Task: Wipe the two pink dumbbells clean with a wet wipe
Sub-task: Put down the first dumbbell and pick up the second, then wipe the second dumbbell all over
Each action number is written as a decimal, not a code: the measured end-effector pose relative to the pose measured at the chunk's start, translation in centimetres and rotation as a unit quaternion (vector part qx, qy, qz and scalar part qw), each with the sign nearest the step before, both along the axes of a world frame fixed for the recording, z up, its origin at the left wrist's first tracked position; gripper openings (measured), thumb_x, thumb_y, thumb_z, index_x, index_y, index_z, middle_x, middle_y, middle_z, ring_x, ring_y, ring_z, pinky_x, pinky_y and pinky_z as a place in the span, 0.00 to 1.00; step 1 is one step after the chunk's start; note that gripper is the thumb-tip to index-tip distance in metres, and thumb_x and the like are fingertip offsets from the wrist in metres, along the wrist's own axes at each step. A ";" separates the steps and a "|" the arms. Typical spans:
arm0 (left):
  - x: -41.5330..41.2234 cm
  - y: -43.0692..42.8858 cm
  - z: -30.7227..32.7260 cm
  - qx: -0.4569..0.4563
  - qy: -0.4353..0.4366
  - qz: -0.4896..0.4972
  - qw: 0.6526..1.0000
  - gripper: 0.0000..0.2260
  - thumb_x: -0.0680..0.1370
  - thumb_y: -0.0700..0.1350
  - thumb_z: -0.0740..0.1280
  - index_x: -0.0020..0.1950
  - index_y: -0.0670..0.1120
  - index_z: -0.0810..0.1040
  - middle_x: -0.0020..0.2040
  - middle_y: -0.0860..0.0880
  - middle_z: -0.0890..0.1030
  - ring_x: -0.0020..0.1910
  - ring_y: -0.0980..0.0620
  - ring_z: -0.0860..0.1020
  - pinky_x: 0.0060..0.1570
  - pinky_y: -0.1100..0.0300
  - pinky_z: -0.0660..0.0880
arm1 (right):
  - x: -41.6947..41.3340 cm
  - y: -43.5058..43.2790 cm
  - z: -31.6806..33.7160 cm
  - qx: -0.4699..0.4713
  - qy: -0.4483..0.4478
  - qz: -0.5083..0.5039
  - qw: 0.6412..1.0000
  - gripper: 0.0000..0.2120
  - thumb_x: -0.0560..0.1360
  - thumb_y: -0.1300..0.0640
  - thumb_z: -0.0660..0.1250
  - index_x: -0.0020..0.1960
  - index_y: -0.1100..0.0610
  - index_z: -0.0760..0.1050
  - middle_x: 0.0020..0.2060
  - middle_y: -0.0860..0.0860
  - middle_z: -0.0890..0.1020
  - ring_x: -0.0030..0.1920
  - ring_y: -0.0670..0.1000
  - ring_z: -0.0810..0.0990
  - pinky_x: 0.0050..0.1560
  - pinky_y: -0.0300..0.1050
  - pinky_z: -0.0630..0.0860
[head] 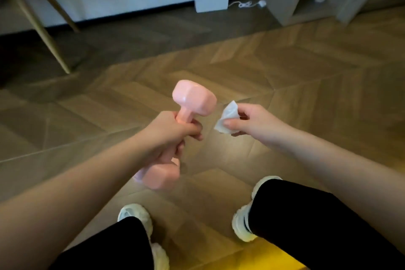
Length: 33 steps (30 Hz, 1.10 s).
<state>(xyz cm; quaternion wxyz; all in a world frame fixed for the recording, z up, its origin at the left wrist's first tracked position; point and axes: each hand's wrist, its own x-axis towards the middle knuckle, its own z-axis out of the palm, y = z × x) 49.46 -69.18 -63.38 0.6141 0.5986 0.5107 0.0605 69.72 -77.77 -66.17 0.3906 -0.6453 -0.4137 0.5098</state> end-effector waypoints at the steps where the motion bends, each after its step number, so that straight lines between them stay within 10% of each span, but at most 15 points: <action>1: -0.9 -0.6 1.5 0.008 -0.017 0.025 1.000 0.05 0.74 0.39 0.72 0.49 0.41 0.81 0.36 0.46 0.83 0.22 0.53 0.67 0.22 0.65 0.65 | -0.9 -0.2 1.1 0.019 0.023 -0.004 1.000 0.05 0.76 0.63 0.71 0.45 0.55 0.80 0.37 0.44 0.84 0.40 0.42 0.81 0.43 0.36 0.80; 5: -3.5 -2.8 4.7 0.021 -0.077 0.093 0.992 0.07 0.75 0.42 0.73 0.52 0.42 0.82 0.53 0.29 0.80 0.21 0.54 0.67 0.23 0.62 0.67 | -3.8 -1.7 3.4 0.057 0.132 0.008 0.989 0.09 0.71 0.61 0.74 0.50 0.56 0.81 0.40 0.46 0.85 0.42 0.43 0.83 0.42 0.36 0.78; 13: -4.0 -5.2 1.9 -0.051 -0.141 0.097 0.984 0.07 0.74 0.43 0.75 0.48 0.41 0.83 0.25 0.48 0.72 0.20 0.54 0.66 0.26 0.61 0.66 | -5.9 -1.6 3.9 0.036 0.156 0.039 0.986 0.21 0.63 0.60 0.78 0.51 0.56 0.73 0.38 0.51 0.86 0.39 0.47 0.84 0.39 0.38 0.78; 18: -4.1 -4.3 0.5 -0.082 -0.156 0.098 0.979 0.12 0.70 0.47 0.77 0.47 0.41 0.82 0.24 0.49 0.73 0.21 0.53 0.66 0.26 0.60 0.65 | -5.8 -0.8 3.3 0.007 0.102 0.082 0.991 0.25 0.63 0.60 0.81 0.54 0.60 0.72 0.39 0.52 0.84 0.39 0.47 0.83 0.40 0.38 0.79; 29: -4.1 -4.0 0.2 -0.100 -0.124 0.110 0.981 0.08 0.73 0.43 0.74 0.48 0.40 0.81 0.24 0.49 0.73 0.19 0.55 0.66 0.22 0.63 0.66 | -6.2 -0.6 2.4 -0.035 0.081 0.110 0.990 0.21 0.63 0.57 0.80 0.49 0.57 0.73 0.34 0.49 0.83 0.35 0.45 0.79 0.38 0.36 0.75; 33: -3.7 -3.7 0.1 -0.100 -0.126 0.167 0.973 0.07 0.75 0.39 0.72 0.50 0.38 0.80 0.26 0.48 0.77 0.19 0.55 0.66 0.22 0.64 0.66 | -5.9 -0.6 2.1 -0.013 0.078 0.050 0.996 0.03 0.77 0.58 0.69 0.48 0.57 0.77 0.34 0.49 0.82 0.34 0.45 0.79 0.38 0.38 0.73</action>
